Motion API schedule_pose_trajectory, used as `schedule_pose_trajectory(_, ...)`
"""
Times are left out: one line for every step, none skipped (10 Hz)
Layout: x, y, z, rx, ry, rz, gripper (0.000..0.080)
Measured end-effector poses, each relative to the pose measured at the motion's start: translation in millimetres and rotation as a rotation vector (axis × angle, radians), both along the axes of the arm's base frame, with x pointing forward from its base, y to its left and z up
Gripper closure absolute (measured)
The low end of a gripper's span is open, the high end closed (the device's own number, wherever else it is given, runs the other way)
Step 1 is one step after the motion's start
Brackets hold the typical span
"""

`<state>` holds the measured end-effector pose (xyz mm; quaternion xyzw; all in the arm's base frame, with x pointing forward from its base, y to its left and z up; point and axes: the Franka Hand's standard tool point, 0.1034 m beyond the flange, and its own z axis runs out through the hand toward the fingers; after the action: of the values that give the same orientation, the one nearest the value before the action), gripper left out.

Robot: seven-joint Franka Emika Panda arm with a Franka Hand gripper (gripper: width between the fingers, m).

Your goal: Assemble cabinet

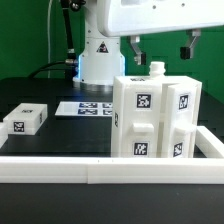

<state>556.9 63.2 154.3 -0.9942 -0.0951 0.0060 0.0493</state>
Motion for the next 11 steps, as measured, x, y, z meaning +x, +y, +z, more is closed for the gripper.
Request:
schedule_pose_trajectory(-14.6,-4.5,-4.2,-0.010,-0.016,-0.058,0.0022)
schedule_pose_trajectory(-37.0,-12.6,-12.5,-0.016,-0.003,-0.093,0.0006)
schedule_pose_trajectory(-50.3,-20.7,-20.4,-0.022,0.001,-0.113,0.0006)
schedule_pose_trajectory(-61.0,-31.9,-28.2,-0.028,0.004,-0.122,0.0001)
schedule_pose_trajectory(-67.0,-41.4,-33.2,-0.032,0.011,-0.132,0.0001)
schedule_pose_trajectory(-64.9,-38.9,-31.7,-0.032,0.007,-0.129,0.0002)
schedule_pose_trajectory(-64.9,-39.6,-31.8,-0.032,0.007,-0.127,0.0002)
schedule_pose_trajectory(-64.9,-41.1,-31.9,-0.032,0.007,-0.129,0.0002)
schedule_pose_trajectory(-65.0,-41.2,-32.0,-0.032,0.007,-0.129,0.0002)
schedule_pose_trajectory(-66.0,-48.3,-32.6,-0.029,0.010,-0.135,0.0002)
schedule_pose_trajectory(-69.0,-64.9,-34.5,-0.028,0.017,-0.160,0.0002)
